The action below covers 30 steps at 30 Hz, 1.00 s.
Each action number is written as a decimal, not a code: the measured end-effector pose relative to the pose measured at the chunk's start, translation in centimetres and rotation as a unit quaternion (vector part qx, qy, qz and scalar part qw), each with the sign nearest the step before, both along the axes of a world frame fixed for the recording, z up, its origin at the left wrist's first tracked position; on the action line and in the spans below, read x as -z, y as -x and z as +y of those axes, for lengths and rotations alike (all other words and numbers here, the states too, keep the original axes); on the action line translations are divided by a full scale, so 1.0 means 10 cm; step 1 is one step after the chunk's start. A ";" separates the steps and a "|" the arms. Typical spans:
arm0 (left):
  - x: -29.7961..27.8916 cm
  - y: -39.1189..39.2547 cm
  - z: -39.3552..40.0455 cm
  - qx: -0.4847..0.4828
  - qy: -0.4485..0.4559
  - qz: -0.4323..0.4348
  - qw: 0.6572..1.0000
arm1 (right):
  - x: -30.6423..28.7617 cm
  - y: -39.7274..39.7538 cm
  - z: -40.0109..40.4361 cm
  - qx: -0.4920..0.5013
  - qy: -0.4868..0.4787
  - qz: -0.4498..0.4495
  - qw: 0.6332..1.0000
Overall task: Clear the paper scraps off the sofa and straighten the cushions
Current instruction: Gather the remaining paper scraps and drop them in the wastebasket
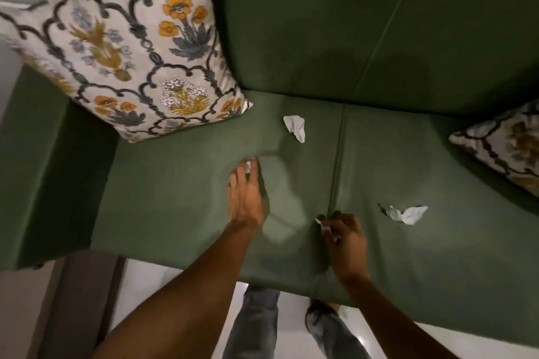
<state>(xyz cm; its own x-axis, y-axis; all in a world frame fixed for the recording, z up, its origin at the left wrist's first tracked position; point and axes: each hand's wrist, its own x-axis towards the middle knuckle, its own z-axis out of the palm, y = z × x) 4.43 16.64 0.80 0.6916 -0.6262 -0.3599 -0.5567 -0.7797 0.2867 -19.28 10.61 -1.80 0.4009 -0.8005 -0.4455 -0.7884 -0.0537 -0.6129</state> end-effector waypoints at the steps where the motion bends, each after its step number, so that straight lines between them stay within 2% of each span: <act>1: 0.06 -0.01 0.02 -0.010 0.011 0.002 1.000 | 0.00 0.01 -0.04 -0.003 -0.008 0.000 1.000; 5: 0.16 -0.13 -0.01 -0.023 0.075 0.058 0.995 | -0.07 0.11 -0.23 0.001 -0.034 0.015 0.999; 10: -0.03 -0.22 -0.40 0.068 0.149 0.074 0.984 | -0.22 0.25 -0.57 0.155 0.028 -0.018 0.987; 13: -0.09 -0.29 -0.78 0.090 0.166 0.063 0.980 | -0.33 0.38 -0.75 0.173 0.061 -0.019 0.983; 17: -0.01 -0.36 -1.26 0.153 0.133 0.008 0.979 | -0.27 0.55 -0.82 0.088 0.138 0.120 0.979; 19: 0.09 -0.37 -1.38 0.166 0.100 0.013 0.981 | -0.20 0.61 -0.82 0.097 0.094 0.135 0.982; 22: 0.19 -0.38 -1.35 0.163 0.093 0.035 0.982 | -0.13 0.65 -0.76 0.142 0.018 0.084 0.986; 26: 0.21 -0.32 -1.12 0.166 0.089 0.058 0.980 | -0.09 0.56 -0.72 0.172 0.019 0.069 0.982; 30: 0.06 -0.16 -0.75 0.096 0.101 0.105 0.985 | -0.17 0.35 -0.65 0.167 -0.012 0.019 0.986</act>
<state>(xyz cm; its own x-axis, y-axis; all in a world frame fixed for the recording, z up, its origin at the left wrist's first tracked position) 6.06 9.09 0.23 0.4767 -0.8120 -0.3368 -0.6005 -0.5806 0.5499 -22.77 4.12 -0.08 0.1004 -0.8736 -0.4762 -0.7819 0.2267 -0.5807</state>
